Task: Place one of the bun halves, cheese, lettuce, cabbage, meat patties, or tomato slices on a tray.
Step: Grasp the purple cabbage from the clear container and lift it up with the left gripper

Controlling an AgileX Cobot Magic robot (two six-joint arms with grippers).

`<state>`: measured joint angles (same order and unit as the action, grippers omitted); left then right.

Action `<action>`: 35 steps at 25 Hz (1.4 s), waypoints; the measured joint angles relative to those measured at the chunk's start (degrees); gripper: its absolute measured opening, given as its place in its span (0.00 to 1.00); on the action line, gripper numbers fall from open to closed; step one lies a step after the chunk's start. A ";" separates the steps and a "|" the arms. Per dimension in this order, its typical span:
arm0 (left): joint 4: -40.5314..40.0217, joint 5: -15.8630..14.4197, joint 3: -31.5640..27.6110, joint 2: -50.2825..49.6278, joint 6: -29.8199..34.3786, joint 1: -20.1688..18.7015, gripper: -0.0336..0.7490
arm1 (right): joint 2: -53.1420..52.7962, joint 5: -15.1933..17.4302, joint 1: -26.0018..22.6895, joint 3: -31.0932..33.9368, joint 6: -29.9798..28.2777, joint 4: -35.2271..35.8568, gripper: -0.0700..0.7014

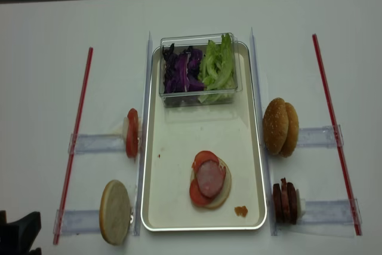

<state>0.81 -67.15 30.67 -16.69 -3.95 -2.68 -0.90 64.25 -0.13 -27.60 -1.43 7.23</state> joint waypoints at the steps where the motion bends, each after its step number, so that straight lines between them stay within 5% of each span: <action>1: 0.00 0.00 0.30 -1.56 0.00 0.00 0.58 | 0.00 0.00 0.00 0.00 0.00 0.00 0.63; 35: 0.00 5.36 8.37 -31.50 1.35 0.00 0.58 | 0.00 0.00 0.00 0.00 -0.20 0.00 0.63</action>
<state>0.81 -61.78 39.04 -48.19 -2.60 -2.68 -0.90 64.25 -0.13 -27.60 -1.63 7.23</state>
